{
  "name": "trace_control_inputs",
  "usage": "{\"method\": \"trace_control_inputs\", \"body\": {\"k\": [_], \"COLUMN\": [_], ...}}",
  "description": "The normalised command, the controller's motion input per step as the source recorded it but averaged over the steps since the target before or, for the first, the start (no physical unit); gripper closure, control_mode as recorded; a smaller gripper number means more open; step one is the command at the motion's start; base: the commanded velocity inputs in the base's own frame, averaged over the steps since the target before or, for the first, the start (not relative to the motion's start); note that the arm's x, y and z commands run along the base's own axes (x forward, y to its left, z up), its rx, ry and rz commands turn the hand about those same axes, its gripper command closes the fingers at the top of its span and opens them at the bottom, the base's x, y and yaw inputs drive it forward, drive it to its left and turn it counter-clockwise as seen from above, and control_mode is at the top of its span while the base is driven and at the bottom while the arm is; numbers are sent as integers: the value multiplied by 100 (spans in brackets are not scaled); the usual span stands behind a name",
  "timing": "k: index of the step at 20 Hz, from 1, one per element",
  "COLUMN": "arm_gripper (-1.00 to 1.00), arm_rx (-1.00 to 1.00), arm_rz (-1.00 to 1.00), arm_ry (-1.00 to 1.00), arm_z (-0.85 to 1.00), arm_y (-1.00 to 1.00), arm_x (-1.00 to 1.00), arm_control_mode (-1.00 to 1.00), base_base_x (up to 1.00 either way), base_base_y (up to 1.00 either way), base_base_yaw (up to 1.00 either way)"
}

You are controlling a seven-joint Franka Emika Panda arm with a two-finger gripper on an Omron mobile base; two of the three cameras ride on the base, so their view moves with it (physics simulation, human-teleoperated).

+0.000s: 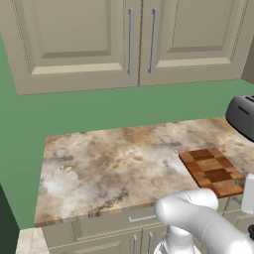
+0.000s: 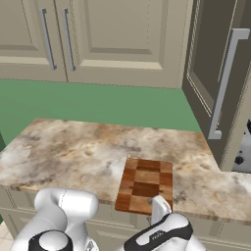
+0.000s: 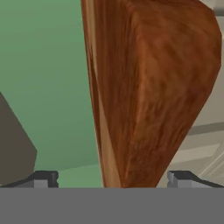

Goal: Move the cutting board and knife to the sink. Then move spray from the cabinet to the counter.

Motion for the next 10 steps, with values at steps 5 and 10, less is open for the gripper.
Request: {"method": "trace_control_inputs", "body": {"k": [5,10], "arm_gripper": [-100,-100], "arm_rx": [0,0], "arm_rz": [-3,-3], "arm_ry": [-7,-4], "arm_z": [-6,-6], "arm_y": [4,13], "arm_x": [4,15], "arm_control_mode": [-100,-100], "base_base_x": [0,0], "base_base_y": [0,0], "base_base_yaw": [0,0]}}
